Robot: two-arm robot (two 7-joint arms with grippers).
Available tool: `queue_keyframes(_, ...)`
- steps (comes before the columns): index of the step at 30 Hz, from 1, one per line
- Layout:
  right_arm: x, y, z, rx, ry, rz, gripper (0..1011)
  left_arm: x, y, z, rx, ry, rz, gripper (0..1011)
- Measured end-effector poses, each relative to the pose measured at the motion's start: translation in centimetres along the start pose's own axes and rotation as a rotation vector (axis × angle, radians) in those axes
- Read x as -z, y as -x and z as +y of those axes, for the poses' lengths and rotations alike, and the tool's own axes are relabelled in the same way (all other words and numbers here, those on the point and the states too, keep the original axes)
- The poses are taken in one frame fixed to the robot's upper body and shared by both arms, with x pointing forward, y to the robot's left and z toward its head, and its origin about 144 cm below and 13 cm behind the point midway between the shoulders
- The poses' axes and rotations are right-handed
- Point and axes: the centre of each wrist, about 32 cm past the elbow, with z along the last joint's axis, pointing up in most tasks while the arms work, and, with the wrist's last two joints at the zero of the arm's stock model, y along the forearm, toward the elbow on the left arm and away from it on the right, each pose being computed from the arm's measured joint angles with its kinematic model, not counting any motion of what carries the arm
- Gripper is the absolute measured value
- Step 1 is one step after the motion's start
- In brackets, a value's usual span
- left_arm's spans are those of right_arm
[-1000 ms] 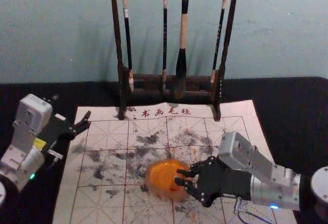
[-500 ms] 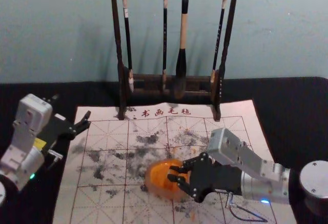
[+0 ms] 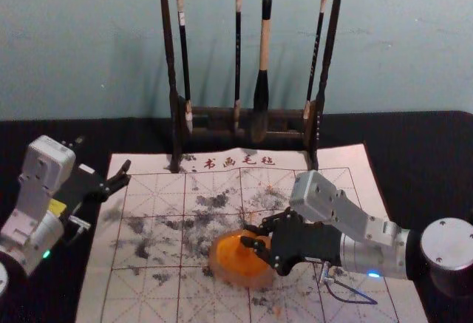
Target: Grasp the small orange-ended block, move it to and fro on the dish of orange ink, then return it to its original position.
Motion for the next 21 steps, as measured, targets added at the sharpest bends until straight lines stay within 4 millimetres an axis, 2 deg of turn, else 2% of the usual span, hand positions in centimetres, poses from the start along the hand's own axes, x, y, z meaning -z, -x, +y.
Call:
queue_keyframes(10,0.1,-0.5,-0.5,0.025,0.015,0.004,91,0.0,0.0,0.0,0.000,0.000,0.000,1001)
queue_keyframes(21,0.3,0.1,-2.4,0.029,0.022,-0.006,91,0.0,0.0,0.0,0.000,0.000,0.000,1001)
